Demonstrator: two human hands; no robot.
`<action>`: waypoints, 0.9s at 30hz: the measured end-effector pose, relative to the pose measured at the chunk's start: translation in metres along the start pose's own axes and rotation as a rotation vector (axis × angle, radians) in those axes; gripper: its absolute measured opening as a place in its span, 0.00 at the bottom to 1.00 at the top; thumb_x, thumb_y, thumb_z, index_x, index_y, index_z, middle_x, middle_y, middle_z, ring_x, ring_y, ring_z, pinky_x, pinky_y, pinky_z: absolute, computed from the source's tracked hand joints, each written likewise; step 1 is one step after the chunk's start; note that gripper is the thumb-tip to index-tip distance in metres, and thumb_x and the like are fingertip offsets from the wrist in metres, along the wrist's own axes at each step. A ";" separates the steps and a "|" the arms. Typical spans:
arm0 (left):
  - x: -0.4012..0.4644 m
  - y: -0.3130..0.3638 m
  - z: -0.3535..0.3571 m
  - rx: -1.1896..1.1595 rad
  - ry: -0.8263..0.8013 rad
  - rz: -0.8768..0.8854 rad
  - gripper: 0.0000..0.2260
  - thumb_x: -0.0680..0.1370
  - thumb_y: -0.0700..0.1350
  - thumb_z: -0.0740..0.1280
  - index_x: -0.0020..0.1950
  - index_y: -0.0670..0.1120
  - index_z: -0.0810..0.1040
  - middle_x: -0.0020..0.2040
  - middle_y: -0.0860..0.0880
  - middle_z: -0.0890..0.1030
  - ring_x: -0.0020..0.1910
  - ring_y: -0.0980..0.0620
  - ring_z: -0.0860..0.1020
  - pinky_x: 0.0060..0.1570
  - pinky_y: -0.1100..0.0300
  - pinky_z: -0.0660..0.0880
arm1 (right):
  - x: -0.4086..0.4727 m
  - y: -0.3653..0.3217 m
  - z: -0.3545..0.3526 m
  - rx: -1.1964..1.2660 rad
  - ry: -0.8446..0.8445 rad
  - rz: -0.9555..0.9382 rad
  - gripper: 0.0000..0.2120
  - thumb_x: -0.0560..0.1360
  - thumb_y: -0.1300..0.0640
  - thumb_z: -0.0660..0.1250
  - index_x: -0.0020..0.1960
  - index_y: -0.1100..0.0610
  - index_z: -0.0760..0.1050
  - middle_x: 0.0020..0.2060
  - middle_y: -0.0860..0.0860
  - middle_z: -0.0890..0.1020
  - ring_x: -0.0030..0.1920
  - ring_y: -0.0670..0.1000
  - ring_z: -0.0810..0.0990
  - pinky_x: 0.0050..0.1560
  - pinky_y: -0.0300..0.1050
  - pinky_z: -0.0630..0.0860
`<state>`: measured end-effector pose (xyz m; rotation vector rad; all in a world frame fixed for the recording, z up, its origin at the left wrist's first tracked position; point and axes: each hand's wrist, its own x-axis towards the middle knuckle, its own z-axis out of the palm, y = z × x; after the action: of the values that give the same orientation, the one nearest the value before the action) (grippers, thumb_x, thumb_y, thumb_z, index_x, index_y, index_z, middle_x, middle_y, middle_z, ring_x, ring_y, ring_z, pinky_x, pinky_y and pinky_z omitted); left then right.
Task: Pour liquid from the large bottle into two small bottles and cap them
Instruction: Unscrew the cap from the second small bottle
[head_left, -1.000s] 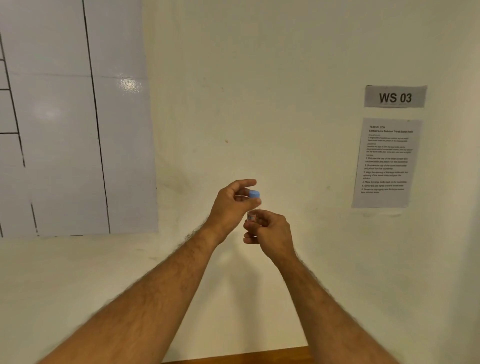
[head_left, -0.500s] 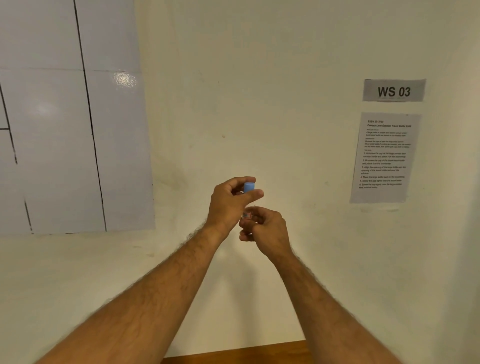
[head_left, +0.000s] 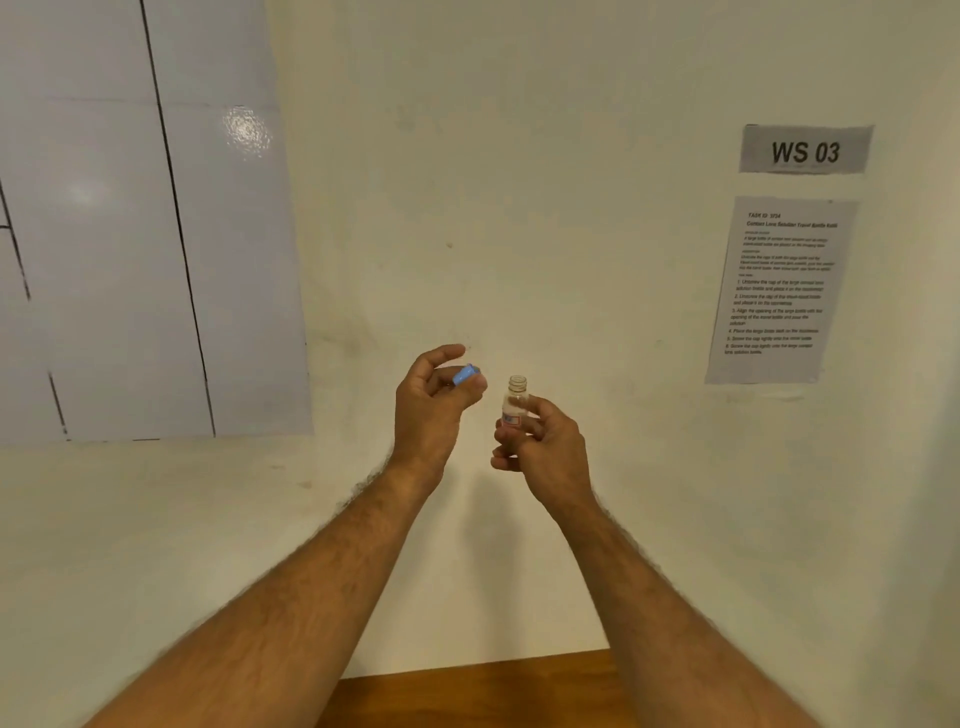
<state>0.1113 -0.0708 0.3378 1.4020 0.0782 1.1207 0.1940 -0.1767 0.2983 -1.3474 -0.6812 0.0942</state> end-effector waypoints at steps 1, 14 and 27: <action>-0.003 -0.004 -0.002 0.031 -0.010 0.005 0.12 0.77 0.39 0.71 0.54 0.55 0.80 0.49 0.49 0.84 0.49 0.56 0.83 0.48 0.65 0.80 | -0.002 0.002 -0.001 0.000 0.004 0.006 0.16 0.75 0.69 0.69 0.61 0.57 0.76 0.46 0.57 0.84 0.31 0.52 0.82 0.40 0.50 0.84; -0.078 -0.079 -0.028 0.204 -0.042 -0.165 0.13 0.71 0.38 0.77 0.51 0.53 0.82 0.49 0.54 0.84 0.48 0.54 0.83 0.49 0.59 0.82 | -0.052 0.078 -0.028 -0.252 0.056 0.056 0.14 0.72 0.60 0.75 0.56 0.51 0.79 0.54 0.47 0.84 0.45 0.46 0.81 0.48 0.46 0.80; -0.179 -0.166 -0.062 0.406 -0.089 -0.457 0.15 0.69 0.42 0.79 0.51 0.56 0.82 0.48 0.59 0.83 0.34 0.54 0.78 0.36 0.62 0.78 | -0.129 0.201 -0.057 -0.454 -0.020 0.280 0.14 0.71 0.55 0.76 0.55 0.47 0.79 0.49 0.43 0.80 0.45 0.43 0.78 0.43 0.35 0.74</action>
<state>0.0724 -0.1057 0.0916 1.6805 0.5596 0.6799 0.1822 -0.2331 0.0591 -1.8773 -0.5437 0.1851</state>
